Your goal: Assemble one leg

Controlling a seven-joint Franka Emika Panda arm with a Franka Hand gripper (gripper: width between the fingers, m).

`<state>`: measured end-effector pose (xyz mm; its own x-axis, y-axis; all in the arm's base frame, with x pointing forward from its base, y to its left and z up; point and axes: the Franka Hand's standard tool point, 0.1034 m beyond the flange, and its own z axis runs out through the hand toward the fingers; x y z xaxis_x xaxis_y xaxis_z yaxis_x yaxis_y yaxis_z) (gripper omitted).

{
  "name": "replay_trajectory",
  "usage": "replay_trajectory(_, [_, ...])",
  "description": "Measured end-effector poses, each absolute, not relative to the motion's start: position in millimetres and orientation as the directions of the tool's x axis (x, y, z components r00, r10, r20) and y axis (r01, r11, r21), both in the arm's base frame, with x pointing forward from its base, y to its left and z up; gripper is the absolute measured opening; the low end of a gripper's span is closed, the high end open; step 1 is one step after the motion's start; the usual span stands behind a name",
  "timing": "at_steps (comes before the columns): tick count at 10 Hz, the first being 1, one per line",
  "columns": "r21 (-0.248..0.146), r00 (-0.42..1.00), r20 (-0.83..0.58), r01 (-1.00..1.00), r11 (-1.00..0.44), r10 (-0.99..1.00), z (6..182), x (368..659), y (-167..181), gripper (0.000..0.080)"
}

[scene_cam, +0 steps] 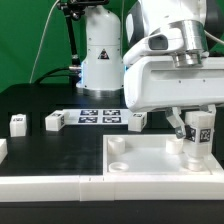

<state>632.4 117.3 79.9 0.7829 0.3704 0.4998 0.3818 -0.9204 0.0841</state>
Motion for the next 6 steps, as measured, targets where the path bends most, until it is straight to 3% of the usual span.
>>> replay_trajectory(6, [0.081,0.789,0.479,0.396,-0.915,0.384,79.2,611,122,0.0290])
